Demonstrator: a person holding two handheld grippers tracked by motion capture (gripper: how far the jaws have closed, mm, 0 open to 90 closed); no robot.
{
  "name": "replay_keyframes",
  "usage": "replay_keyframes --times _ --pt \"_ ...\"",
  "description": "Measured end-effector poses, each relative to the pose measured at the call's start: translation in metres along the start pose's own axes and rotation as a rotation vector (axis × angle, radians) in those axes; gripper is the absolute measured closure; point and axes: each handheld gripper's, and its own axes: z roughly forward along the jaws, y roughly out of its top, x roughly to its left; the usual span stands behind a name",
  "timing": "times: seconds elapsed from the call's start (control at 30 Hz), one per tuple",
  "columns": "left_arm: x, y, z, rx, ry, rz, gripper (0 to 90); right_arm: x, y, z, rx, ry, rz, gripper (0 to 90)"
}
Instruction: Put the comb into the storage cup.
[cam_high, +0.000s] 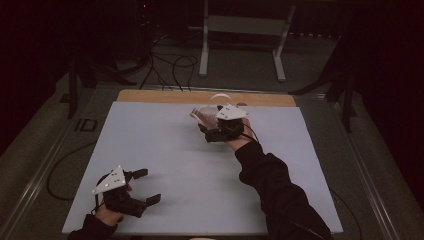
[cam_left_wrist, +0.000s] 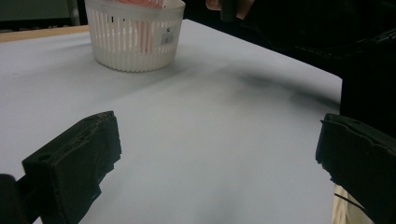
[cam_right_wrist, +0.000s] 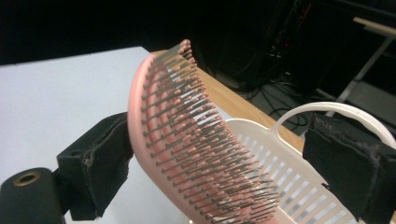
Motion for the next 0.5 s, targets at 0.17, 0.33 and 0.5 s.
replay_keyframes --times 0.17,0.33,0.5 --pt "-0.0007 0.0001 -0.0011 -0.003 0.001 0.002 0.0 -0.0015 0.0034 -0.0058 -0.005 0.034 0.058 8.9" --pt "-0.0005 -0.0003 -0.002 -0.001 0.002 0.004 0.0 -0.0021 0.0045 -0.0075 -0.004 0.056 0.093 8.8" --pt "-0.0006 -0.0002 -0.0029 -0.006 0.003 0.002 0.0 -0.0042 0.0048 -0.0118 -0.009 0.076 0.137 8.8"
